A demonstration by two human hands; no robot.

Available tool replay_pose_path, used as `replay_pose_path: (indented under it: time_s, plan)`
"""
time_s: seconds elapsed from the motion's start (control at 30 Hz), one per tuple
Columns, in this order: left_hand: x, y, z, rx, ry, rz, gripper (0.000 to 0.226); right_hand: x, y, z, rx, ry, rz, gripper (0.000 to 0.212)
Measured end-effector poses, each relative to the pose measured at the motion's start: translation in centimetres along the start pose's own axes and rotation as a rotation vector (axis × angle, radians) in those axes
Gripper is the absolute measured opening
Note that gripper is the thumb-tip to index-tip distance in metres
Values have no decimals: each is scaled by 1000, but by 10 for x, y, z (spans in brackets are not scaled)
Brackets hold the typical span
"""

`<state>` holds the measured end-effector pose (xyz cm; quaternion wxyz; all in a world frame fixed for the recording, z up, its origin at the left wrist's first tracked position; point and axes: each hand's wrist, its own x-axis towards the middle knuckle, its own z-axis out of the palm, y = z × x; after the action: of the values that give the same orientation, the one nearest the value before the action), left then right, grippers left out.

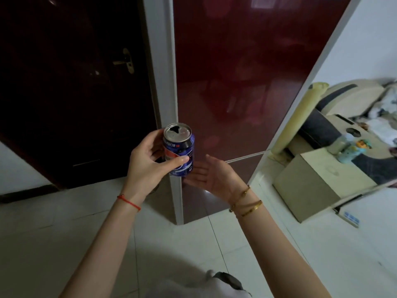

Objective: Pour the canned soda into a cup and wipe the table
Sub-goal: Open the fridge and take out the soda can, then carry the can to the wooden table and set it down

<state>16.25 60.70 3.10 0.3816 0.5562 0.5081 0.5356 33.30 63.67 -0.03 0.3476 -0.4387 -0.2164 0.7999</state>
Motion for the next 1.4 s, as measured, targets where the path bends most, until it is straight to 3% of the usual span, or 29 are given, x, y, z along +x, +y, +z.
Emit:
replay_pose_path:
  time_s: [0.2, 0.77, 1.07, 1.4]
  plan:
    - [-5, -10, 29, 0, -170, -6, 66, -36, 13, -24, 160, 88, -31, 51]
    - [-55, -5, 158, -52, -838, -1, 72, -163, 75, -134, 460, 418, -248, 50]
    - [-133, 13, 237, -77, -1065, 45, 70, -259, 128, -181, 644, 570, -362, 50]
    - [-274, 42, 327, -115, -1268, 10, 70, -395, 213, -245, 798, 697, -469, 49]
